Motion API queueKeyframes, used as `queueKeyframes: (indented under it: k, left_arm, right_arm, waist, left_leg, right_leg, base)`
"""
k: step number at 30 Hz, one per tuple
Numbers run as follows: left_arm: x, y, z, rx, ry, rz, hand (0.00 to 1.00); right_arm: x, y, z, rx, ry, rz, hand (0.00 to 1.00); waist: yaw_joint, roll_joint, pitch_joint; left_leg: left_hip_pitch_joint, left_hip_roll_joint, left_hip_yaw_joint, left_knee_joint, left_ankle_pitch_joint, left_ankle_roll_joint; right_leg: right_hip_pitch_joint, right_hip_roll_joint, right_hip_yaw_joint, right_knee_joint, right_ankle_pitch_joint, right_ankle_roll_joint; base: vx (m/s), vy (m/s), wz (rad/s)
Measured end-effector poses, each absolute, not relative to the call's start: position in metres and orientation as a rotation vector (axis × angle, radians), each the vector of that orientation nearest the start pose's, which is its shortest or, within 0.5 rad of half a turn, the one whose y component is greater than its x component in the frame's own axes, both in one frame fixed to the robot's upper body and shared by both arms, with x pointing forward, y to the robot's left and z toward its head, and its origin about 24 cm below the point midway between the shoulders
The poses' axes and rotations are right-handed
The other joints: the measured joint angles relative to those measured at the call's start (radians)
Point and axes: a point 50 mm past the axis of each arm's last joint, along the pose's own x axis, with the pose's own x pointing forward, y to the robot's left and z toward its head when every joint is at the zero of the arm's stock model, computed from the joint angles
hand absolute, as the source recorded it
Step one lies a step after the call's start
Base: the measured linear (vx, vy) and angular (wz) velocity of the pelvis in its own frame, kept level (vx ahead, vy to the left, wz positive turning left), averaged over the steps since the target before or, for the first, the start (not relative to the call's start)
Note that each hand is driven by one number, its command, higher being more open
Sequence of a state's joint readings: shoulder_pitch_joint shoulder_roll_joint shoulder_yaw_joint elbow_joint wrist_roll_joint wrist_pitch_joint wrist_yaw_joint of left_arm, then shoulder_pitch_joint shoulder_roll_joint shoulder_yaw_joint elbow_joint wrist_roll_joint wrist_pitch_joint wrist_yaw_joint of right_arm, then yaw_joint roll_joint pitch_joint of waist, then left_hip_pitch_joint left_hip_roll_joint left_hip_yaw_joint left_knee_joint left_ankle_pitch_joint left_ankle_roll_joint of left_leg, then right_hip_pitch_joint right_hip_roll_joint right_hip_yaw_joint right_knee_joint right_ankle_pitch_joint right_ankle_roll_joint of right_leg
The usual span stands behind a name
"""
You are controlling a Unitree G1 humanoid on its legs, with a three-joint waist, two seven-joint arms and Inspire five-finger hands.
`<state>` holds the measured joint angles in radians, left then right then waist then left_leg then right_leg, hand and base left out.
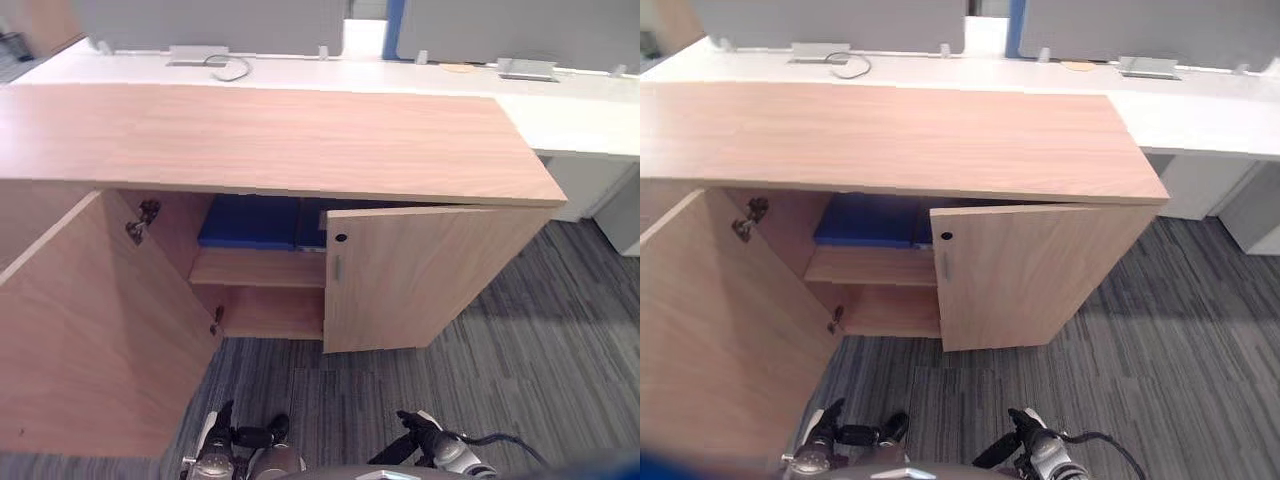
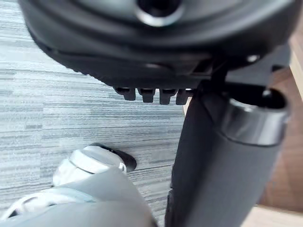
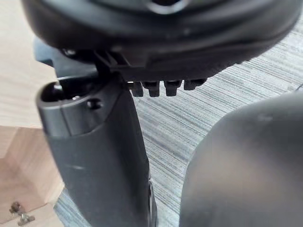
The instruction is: Walk over to the cabinet, pick up the folder, carry it to the office cabinet, place the folder inside the office cabinet, then close the office cabinet door
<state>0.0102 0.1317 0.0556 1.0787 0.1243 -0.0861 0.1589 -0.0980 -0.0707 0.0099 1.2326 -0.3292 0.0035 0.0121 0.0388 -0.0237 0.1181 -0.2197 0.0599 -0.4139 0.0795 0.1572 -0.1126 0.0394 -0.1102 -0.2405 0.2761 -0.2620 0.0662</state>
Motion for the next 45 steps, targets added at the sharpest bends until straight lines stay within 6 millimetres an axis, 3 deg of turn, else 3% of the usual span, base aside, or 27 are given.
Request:
queueKeyframes:
  k: [2,3,6,7,8,9,11,15,17,21,37,41,44,45]
  left_arm:
    - [0.135,0.211,-0.146,0.247,0.954,0.192,1.0]
    - [0.138,0.21,-0.146,0.234,0.946,0.178,1.0]
    - [0.136,0.207,-0.147,0.235,0.956,0.14,1.0]
    - [0.134,0.201,-0.149,0.243,0.964,0.1,1.0]
    - [0.133,0.197,-0.15,0.241,0.969,0.079,1.0]
    - [0.134,0.194,-0.15,0.239,0.969,0.057,1.0]
    - [0.133,0.188,-0.153,0.207,0.993,0.016,1.0]
    - [0.126,0.185,-0.156,0.148,1.036,0.009,1.0]
    - [0.113,0.185,-0.161,0.072,1.076,0.025,1.0]
    - [0.102,0.192,-0.163,-0.065,1.098,0.109,1.0]
    - [0.08,0.213,-0.162,-0.316,1.045,0.383,1.0]
    - [0.067,0.231,-0.146,-0.285,0.938,0.427,1.0]
    - [0.072,0.245,-0.128,-0.23,0.848,0.441,1.0]
    - [0.081,0.258,-0.113,-0.186,0.766,0.457,1.0]
  right_arm:
    - [0.124,-0.178,-0.162,-0.29,1.142,0.109,1.0]
    - [0.124,-0.183,-0.162,-0.243,1.143,0.056,1.0]
    - [0.118,-0.188,-0.163,-0.178,1.15,-0.013,1.0]
    - [0.117,-0.193,-0.162,-0.128,1.143,-0.068,1.0]
    - [0.117,-0.196,-0.162,-0.102,1.137,-0.099,1.0]
    - [0.114,-0.194,-0.163,-0.045,1.139,-0.141,1.0]
    - [0.101,-0.191,-0.167,0.111,1.163,-0.254,1.0]
    - [0.096,-0.192,-0.168,0.164,1.176,-0.292,1.0]
    - [0.09,-0.195,-0.169,0.204,1.181,-0.336,1.0]
    - [0.087,-0.194,-0.17,0.255,1.188,-0.374,1.0]
    - [0.078,-0.2,-0.172,0.33,1.198,-0.444,1.0]
    - [0.075,-0.203,-0.172,0.361,1.2,-0.474,1.0]
    - [0.075,-0.207,-0.171,0.355,1.2,-0.481,1.0]
    - [0.073,-0.209,-0.171,0.35,1.198,-0.487,1.0]
  waist:
    - [-0.013,0.002,0.017]
    - [-0.013,-0.003,0.032]
    - [-0.016,-0.003,0.032]
    - [-0.02,0.018,0.024]
    - [-0.026,0.026,0.018]
    - [-0.038,0.015,0.018]
    - [-0.052,-0.018,0.005]
    - [-0.045,-0.007,0.008]
    - [-0.048,0.006,-0.008]
    - [-0.055,0.004,-0.009]
    - [-0.042,0.009,-0.009]
    - [-0.036,0.019,-0.004]
    - [-0.017,0.034,0.002]
    - [-0.005,0.043,0.001]
  left_leg:
    - [-0.044,0.016,0.303,0.133,-0.098,0.04]
    - [-0.067,0.048,0.515,0.308,-0.199,0.085]
    - [-0.04,0.07,0.687,0.481,-0.329,0.096]
    - [-0.029,0.099,0.787,0.491,-0.384,0.123]
    - [-0.028,0.089,0.806,0.47,-0.394,0.143]
    - [-0.025,0.05,0.797,0.418,-0.389,0.156]
    - [-0.001,-0.066,0.746,0.265,-0.308,0.172]
    - [0.086,-0.138,0.69,0.111,-0.228,0.172]
    - [0.173,-0.168,0.634,-0.089,-0.13,0.171]
    - [0.205,-0.182,0.547,-0.175,-0.081,0.183]
    - [0.205,-0.246,0.36,-0.175,-0.062,0.21]
    - [0.204,-0.239,0.348,-0.174,-0.062,0.21]
    - [0.202,-0.23,0.35,-0.175,-0.063,0.209]
    - [0.201,-0.227,0.352,-0.175,-0.063,0.208]
  right_leg:
    - [0.011,-0.012,-0.075,-0.013,0.005,-0.008]
    - [0.033,-0.03,-0.116,-0.012,0.005,-0.007]
    - [0.051,-0.065,-0.161,-0.013,0.004,0.005]
    - [0.054,-0.069,-0.181,-0.001,0.003,0.031]
    - [0.049,-0.066,-0.195,0.004,-0.003,0.042]
    - [0.044,-0.084,-0.215,0.0,-0.01,0.05]
    - [0.078,-0.111,-0.257,-0.072,0.015,0.03]
    - [0.143,-0.134,-0.333,-0.091,0.069,0.034]
    - [0.157,-0.131,-0.374,-0.083,0.103,0.037]
    - [0.184,-0.125,-0.455,-0.068,0.107,0.042]
    - [0.258,-0.128,-0.629,-0.049,0.101,0.014]
    - [0.258,-0.119,-0.632,-0.044,0.12,-0.014]
    - [0.252,-0.118,-0.626,-0.038,0.129,-0.023]
    - [0.249,-0.117,-0.62,-0.035,0.13,-0.021]
  base:
    - [-0.02,-0.032,1.19]
    - [0.03,0.0,0.86]
    - [0.05,0.11,0.55]
    - [0.07,0.195,0.48]
    - [0.1,0.235,0.75]
    - [0.06,0.144,1.07]
    - [0.09,0.09,1.35]
    - [0.06,0.042,0.73]
    - [0.05,0.009,0.58]
    - [0.03,-0.012,0.63]
    - [0.05,-0.017,0.39]
    - [0.06,-0.041,0.12]
    - [0.04,-0.039,0.01]
    - [0.02,-0.032,-0.03]
